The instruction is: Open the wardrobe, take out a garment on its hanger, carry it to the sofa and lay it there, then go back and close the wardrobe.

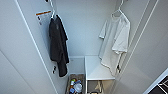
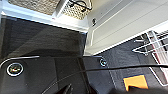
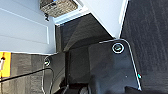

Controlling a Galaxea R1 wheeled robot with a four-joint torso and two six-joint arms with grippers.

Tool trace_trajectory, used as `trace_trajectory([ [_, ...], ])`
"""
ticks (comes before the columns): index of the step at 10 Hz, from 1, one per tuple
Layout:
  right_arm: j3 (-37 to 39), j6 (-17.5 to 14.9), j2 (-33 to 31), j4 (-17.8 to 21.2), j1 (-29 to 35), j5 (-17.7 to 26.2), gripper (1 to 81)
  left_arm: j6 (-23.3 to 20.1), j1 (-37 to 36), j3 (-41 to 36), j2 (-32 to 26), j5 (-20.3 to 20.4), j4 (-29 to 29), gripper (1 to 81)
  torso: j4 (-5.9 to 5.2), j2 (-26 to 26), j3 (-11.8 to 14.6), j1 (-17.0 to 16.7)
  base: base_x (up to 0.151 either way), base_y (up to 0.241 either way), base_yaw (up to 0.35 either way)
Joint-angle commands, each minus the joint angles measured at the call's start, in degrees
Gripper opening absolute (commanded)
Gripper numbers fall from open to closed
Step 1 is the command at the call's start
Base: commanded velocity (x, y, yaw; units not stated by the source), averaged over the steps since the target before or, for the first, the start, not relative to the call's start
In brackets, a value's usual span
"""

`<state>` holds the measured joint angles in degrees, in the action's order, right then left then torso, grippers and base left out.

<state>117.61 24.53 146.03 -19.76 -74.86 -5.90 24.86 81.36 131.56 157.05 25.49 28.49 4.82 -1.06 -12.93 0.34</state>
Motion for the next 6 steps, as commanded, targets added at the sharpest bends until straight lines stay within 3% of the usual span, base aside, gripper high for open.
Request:
trace_trajectory([
  [1,6.48,0.52,5.88,-0.1,-3.5,2.12,81.1,2.04,-1.07,9.77,6.0,5.36,-15.92,81.1,0.0,0.0,0.0,0.0,0.0,0.0,0.0],
  [2,7.88,0.26,7.46,-0.19,-4.46,2.12,81.1,2.65,-1.23,12.58,6.96,6.41,-21.98,81.1,0.0,-0.02,0.0,0.0,0.0,0.0,0.0],
  [3,9.36,-0.01,8.86,-0.19,-4.99,2.03,81.1,2.92,-1.33,14.24,7.23,5.89,-24.18,81.1,0.0,-0.02,0.0,-0.02,0.0,0.0,0.0],
  [6,13.49,-0.18,12.89,-0.45,-6.14,2.21,81.1,2.74,-1.16,16.01,7.76,1.58,-24.18,81.1,0.0,-0.09,0.02,-0.07,0.0,0.0,0.0],
])
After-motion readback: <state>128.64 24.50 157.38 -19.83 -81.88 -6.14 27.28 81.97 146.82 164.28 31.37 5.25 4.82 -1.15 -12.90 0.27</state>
